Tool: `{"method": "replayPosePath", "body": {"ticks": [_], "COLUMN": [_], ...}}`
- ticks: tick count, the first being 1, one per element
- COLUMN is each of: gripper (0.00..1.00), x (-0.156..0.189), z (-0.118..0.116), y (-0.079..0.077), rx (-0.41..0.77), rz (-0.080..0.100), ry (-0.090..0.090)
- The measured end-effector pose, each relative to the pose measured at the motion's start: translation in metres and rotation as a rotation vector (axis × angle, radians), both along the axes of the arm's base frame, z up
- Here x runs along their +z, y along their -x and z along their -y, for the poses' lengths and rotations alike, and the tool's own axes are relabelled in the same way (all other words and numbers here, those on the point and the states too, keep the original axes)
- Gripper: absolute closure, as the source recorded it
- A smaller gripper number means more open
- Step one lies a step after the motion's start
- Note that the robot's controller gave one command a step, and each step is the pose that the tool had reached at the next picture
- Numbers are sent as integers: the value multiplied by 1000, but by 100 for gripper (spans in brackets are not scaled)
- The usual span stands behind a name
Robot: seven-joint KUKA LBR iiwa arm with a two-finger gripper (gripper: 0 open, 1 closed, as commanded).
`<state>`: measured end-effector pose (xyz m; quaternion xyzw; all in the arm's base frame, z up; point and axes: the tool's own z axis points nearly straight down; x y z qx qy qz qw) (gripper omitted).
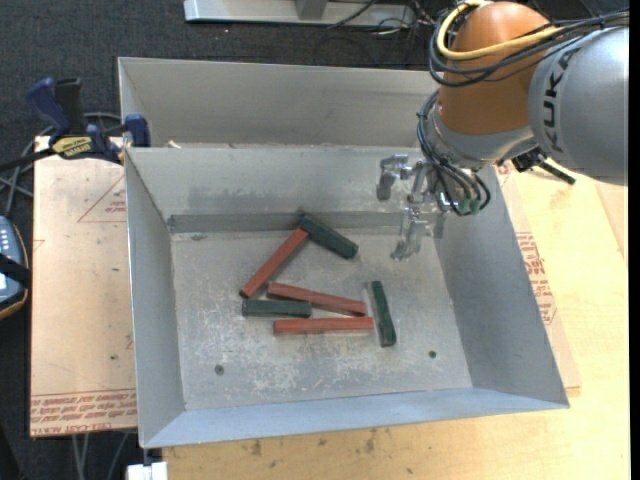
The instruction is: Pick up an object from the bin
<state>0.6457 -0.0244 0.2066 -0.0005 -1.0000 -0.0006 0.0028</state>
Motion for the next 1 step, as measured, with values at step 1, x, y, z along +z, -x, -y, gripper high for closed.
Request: {"method": "replayPosePath", "body": {"ticks": [1], "gripper": [0], "x": [5], "z": [0], "y": [-2], "rx": [0], "rz": [8], "ry": [0]}}
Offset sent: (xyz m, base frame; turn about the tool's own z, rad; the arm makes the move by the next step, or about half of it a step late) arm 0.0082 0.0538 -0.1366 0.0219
